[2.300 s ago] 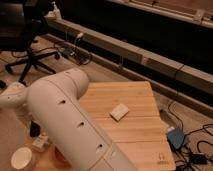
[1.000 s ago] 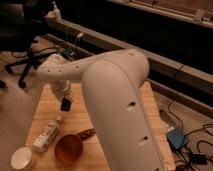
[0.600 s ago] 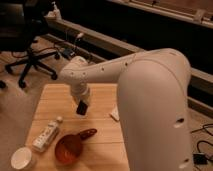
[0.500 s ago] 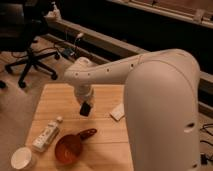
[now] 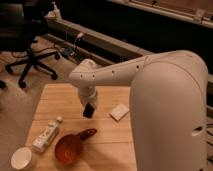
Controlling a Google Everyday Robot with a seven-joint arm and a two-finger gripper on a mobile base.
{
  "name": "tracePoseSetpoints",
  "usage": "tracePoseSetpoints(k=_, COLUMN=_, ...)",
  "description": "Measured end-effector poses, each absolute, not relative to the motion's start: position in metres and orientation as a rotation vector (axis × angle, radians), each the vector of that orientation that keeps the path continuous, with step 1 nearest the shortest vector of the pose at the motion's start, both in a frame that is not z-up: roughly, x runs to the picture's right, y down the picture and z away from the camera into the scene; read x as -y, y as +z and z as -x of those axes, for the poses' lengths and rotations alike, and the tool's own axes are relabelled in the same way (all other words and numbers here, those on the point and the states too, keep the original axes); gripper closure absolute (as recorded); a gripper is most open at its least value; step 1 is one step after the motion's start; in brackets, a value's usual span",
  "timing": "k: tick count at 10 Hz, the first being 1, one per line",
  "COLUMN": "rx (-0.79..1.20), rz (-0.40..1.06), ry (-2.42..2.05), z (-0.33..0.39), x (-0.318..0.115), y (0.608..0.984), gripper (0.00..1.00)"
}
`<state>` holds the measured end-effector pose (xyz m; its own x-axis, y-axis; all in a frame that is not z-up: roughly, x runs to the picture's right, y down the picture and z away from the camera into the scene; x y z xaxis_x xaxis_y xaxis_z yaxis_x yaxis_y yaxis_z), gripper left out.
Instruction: Place the eraser on the white sponge
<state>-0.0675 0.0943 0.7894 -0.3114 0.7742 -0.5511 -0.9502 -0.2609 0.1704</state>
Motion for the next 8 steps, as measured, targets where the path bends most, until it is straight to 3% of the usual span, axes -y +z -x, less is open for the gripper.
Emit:
tracePoseSetpoints(k=5, rx=-0.579, rz=0.457, ry=1.920, z=-0.041, x=-0.107, y=0.813, gripper=0.77)
tracePoseSetpoints(k=8, rx=-0.547, rz=0.451, ry=1.912, z=-0.083, x=-0.090, y=0.818, gripper=0.77)
